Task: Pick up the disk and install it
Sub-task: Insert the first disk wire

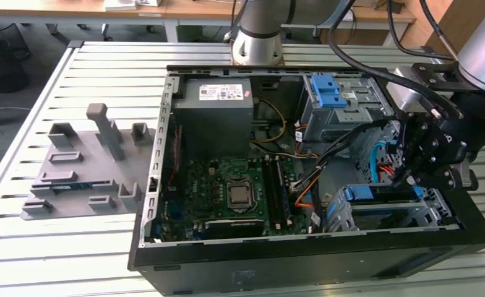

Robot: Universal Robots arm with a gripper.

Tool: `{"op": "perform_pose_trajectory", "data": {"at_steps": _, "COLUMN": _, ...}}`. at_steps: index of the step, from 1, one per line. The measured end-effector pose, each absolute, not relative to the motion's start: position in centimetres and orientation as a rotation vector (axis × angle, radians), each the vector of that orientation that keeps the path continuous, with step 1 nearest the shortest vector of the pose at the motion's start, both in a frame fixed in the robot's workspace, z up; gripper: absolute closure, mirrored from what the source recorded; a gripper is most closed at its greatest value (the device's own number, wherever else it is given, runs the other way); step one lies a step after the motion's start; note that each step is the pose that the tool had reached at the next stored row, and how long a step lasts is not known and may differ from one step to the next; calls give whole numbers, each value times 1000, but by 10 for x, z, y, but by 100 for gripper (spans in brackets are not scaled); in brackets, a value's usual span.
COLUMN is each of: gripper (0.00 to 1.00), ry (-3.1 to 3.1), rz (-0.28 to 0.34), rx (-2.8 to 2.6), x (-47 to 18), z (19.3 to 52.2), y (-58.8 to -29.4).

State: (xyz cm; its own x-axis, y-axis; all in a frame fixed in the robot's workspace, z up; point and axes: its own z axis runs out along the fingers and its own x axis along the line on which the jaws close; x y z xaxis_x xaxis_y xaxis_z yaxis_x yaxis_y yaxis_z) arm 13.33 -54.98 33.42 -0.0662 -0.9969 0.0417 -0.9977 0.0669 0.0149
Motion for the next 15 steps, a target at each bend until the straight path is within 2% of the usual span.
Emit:
{"op": "perform_pose_trajectory", "data": {"at_steps": 12, "gripper": 84, "ry": -2263, "rz": 26, "rx": 2122, "x": 133, "z": 335, "y": -550}}
{"op": "perform_pose_trajectory", "data": {"at_steps": 15, "gripper": 84, "ry": -2270, "rz": 9, "rx": 2129, "x": 133, "z": 335, "y": -550}}
